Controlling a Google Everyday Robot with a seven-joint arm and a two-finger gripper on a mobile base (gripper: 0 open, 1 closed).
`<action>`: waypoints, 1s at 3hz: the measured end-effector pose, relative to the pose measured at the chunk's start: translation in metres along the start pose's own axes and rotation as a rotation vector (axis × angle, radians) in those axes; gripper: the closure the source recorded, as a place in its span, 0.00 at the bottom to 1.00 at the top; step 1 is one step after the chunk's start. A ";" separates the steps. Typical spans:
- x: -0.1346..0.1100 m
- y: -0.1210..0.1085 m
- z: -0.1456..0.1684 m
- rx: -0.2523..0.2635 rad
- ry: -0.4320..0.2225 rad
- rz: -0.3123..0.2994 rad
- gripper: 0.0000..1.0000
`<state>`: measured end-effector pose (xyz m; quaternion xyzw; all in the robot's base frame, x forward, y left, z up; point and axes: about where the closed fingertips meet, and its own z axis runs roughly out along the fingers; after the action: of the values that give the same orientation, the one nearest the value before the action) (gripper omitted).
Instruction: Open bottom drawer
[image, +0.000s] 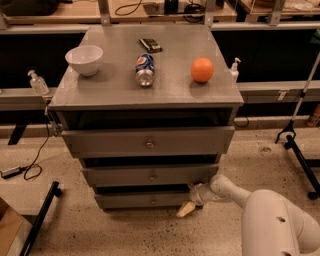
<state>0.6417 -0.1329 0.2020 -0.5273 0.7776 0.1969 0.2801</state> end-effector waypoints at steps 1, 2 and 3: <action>-0.014 0.000 0.024 -0.047 -0.044 -0.010 0.00; -0.016 0.003 0.027 -0.054 -0.051 -0.011 0.14; -0.016 0.003 0.027 -0.054 -0.051 -0.011 0.36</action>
Offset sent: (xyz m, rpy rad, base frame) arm -0.0124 0.0747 -0.0541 0.1553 0.1697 0.1446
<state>0.6497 -0.1043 0.1913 -0.5338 0.7618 0.2296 0.2864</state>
